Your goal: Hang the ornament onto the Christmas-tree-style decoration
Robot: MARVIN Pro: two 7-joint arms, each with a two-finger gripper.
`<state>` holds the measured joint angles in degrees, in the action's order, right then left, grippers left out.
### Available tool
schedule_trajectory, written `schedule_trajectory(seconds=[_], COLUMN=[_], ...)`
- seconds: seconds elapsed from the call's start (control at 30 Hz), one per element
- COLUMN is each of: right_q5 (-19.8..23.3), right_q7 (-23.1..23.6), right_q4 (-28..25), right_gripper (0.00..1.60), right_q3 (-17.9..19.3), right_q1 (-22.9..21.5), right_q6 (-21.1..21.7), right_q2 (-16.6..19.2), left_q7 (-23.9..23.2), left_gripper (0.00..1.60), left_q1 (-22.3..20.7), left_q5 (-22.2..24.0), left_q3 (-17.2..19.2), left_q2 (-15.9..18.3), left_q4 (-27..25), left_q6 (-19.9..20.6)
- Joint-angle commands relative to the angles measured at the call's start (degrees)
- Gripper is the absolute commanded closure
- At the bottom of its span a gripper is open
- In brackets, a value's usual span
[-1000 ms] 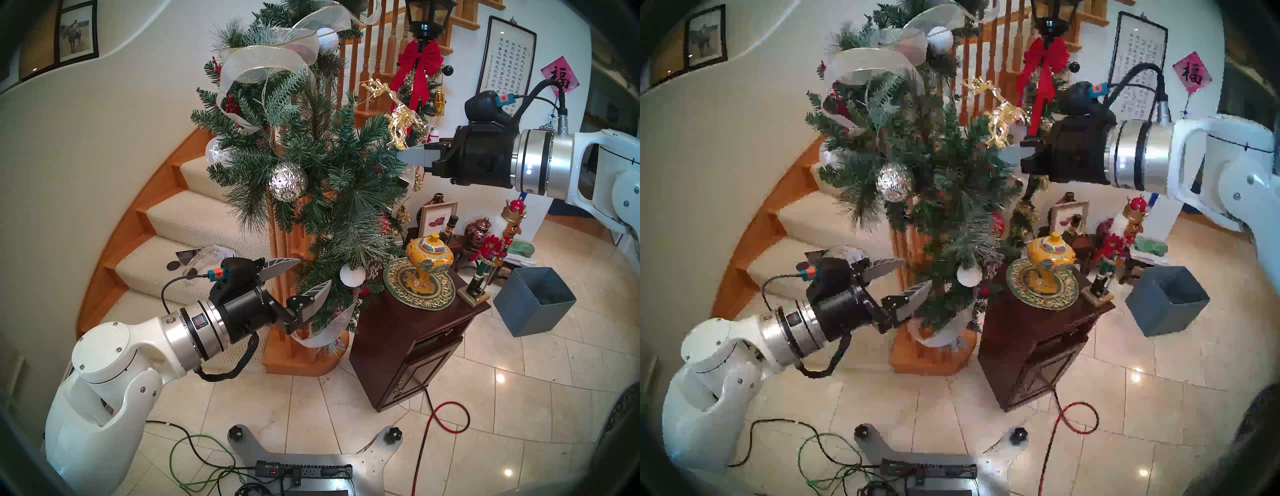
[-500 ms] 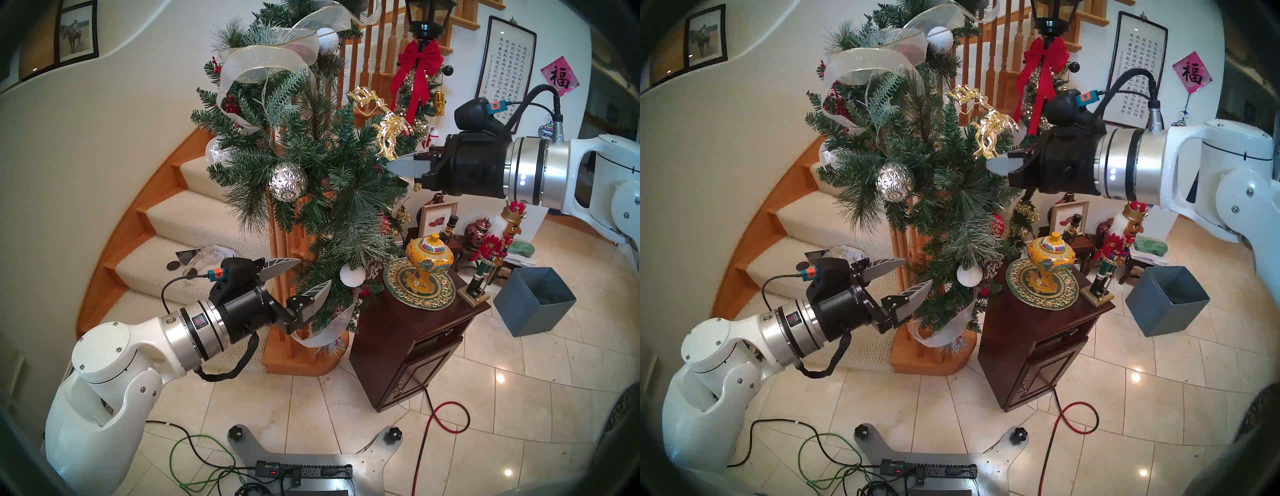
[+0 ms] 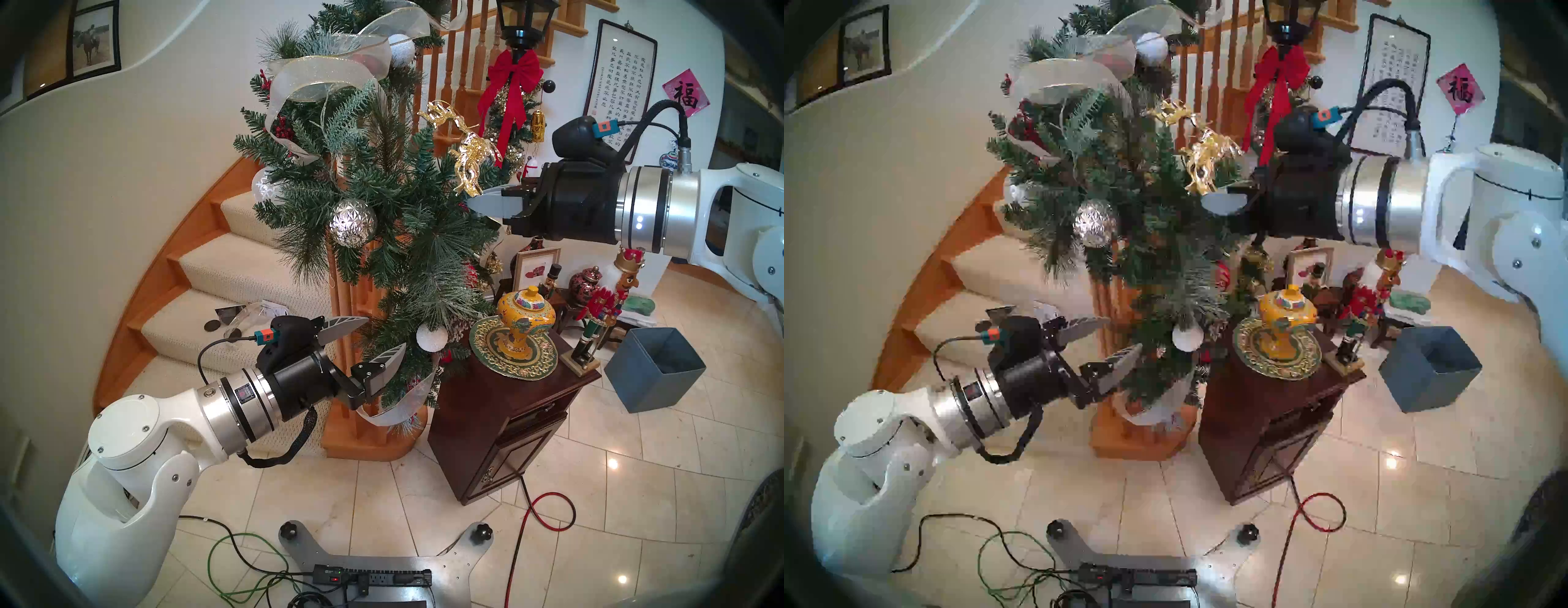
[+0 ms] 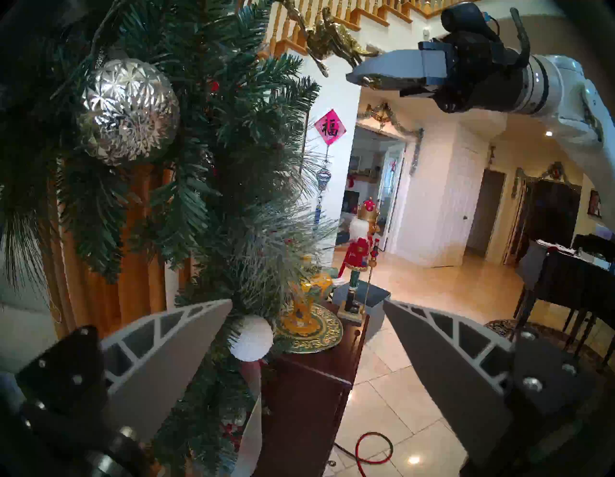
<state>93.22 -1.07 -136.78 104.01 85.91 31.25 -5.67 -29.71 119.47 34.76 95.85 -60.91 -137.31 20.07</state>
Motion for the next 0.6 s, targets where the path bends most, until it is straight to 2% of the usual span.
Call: schedule_trajectory(seconds=[0.0,0.57], right_q5=[-0.39,-0.97], right_q7=[-0.38,-1.05], right_q4=[0.11,-0.66], right_gripper=[1.60,1.60], right_q3=[0.61,0.45], right_q1=[-1.71,-3.12], right_q6=[-0.45,-0.43], right_q2=[-0.06,-0.06], left_q7=[-0.03,-0.03], left_gripper=[0.00,0.00], left_q1=[-0.12,-0.13], left_q5=[0.02,0.02], left_q3=[0.02,0.01], left_q2=[0.00,0.00], left_q4=[-0.24,-0.22], left_q6=[-0.07,-0.06])
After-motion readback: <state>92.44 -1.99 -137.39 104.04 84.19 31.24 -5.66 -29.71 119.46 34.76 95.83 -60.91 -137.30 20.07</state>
